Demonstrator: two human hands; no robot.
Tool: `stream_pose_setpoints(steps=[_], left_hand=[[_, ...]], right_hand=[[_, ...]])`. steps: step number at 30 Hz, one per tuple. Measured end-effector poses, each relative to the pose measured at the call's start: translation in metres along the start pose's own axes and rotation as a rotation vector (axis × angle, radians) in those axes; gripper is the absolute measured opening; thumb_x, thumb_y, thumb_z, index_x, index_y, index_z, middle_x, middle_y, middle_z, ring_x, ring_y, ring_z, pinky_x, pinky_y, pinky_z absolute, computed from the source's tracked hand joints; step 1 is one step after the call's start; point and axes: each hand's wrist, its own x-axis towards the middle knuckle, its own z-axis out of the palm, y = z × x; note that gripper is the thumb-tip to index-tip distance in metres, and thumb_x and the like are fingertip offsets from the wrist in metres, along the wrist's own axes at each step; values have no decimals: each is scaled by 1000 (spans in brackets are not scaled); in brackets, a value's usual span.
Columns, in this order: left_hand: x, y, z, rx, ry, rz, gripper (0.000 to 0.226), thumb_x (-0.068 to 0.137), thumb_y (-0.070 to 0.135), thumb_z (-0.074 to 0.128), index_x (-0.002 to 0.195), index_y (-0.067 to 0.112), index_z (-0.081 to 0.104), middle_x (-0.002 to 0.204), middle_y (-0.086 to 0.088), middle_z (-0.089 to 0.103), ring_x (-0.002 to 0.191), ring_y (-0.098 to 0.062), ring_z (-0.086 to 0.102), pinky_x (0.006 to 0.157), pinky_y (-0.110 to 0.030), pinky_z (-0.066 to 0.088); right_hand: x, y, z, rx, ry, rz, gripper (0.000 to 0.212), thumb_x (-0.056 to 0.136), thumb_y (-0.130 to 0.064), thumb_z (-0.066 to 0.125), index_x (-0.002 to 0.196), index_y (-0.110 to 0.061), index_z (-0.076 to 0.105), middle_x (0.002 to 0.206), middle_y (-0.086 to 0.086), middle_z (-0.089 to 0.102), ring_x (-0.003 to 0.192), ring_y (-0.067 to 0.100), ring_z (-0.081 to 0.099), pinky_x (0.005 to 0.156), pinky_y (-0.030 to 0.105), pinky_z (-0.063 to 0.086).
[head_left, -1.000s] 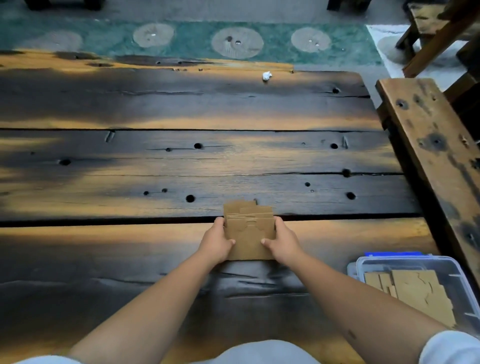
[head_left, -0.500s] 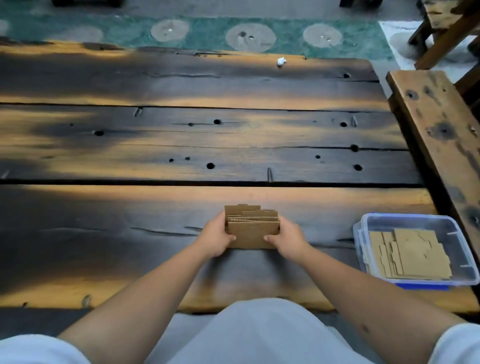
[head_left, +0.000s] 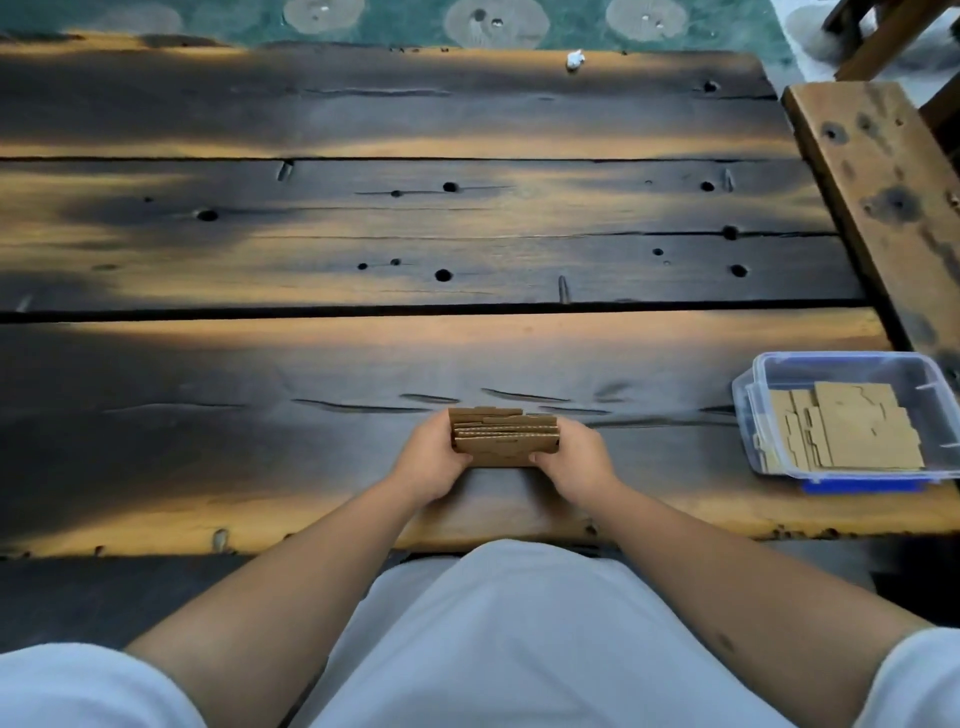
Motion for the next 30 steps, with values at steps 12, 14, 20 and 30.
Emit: stream_pose_setpoints(steps=[12,14,20,30], left_hand=[[6,-21,10,-11,-87,22,45,80,7,62,121,24,54,121,-3,65,115,-24,57,83,-20,37],[6,-22,12,-24,-100,29,44,80,9,62,120,25,55,121,-1,65,114,-23,57,85,-21,37],[13,-24,14,-36,-133,16,39,79,8,65,115,24,62,117,0,68,110,-22,59,85,-22,38],[16,-27,13,-44,-164,34,35,80,5,67,111,19,67,115,-4,70,110,-22,61,92,-29,45]], right_hand=[[-5,10,24,17,54,75,38,76,-15,73,112,-24,65,108,2,71,103,25,62,77,22,39],[-7,13,28,39,44,118,37,78,-19,72,113,-26,62,107,2,71,103,26,62,77,23,39],[-5,12,30,78,1,166,54,78,-21,72,127,-27,49,115,2,68,110,26,59,83,26,43],[-16,-14,-13,103,129,-33,62,77,-35,75,132,-23,48,122,-8,48,111,7,44,93,23,34]])
